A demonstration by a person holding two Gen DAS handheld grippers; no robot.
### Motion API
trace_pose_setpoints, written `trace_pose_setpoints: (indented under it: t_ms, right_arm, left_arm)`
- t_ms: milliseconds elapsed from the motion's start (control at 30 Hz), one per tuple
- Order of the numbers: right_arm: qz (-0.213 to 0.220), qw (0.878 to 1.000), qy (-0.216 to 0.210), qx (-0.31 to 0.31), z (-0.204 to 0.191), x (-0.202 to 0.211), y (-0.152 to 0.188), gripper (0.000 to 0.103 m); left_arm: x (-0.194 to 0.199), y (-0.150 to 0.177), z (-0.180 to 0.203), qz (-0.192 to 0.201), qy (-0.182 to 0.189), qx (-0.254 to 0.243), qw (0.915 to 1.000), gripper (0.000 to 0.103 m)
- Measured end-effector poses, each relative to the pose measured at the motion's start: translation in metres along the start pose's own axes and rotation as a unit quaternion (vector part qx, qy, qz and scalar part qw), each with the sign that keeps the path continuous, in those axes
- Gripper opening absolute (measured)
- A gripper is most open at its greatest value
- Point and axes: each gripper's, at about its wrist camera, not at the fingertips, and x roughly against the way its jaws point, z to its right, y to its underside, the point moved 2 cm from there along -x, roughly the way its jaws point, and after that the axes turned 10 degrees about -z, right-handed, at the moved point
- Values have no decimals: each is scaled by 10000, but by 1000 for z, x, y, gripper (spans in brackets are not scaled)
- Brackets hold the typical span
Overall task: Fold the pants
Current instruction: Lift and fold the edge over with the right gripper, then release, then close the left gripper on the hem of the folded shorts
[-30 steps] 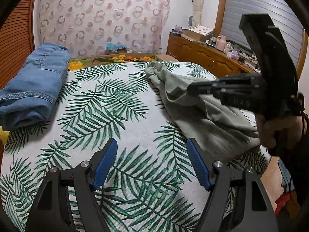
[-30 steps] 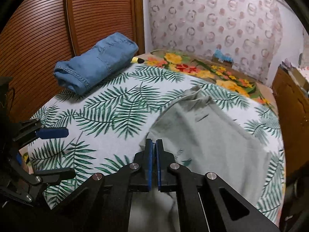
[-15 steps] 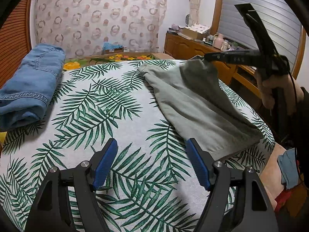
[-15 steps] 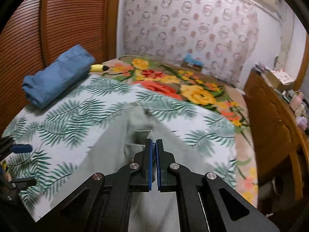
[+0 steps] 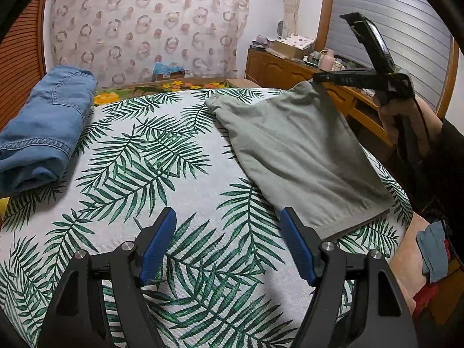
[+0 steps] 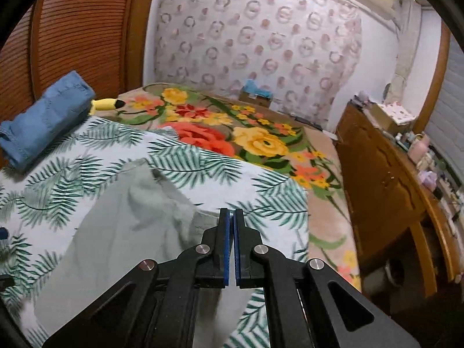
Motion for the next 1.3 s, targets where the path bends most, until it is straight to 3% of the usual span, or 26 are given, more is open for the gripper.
trace_pose_setpoints:
  t_ms: [200, 500, 700, 833, 1100, 1300]
  right_arm:
    - [-305, 9990, 250, -222, 2, -18, 7, 2]
    - [-662, 9958, 35, -631, 4, -43, 13, 3]
    - [-586, 9964, 97, -608, 13, -29, 17, 29]
    - [-499, 9968, -106, -619, 11, -14, 42, 35]
    - [-496, 9953, -667, -491, -19, 22, 104, 36]
    - [-512, 9946, -777, -466, -27, 39, 130, 39]
  left_arm:
    - [-1, 2, 1, -20, 8, -6, 10000, 75]
    - [-2, 3, 2, -48, -11, 1, 10000, 75]
    - [-3, 1, 3, -53, 1, -11, 10000, 75]
    - [-2, 1, 6, -52, 19, -56, 10000, 75]
    - [-7, 1, 14, -132, 48, -167, 9998, 75]
    - [-7, 1, 22, -165, 50, -269, 9995, 75]
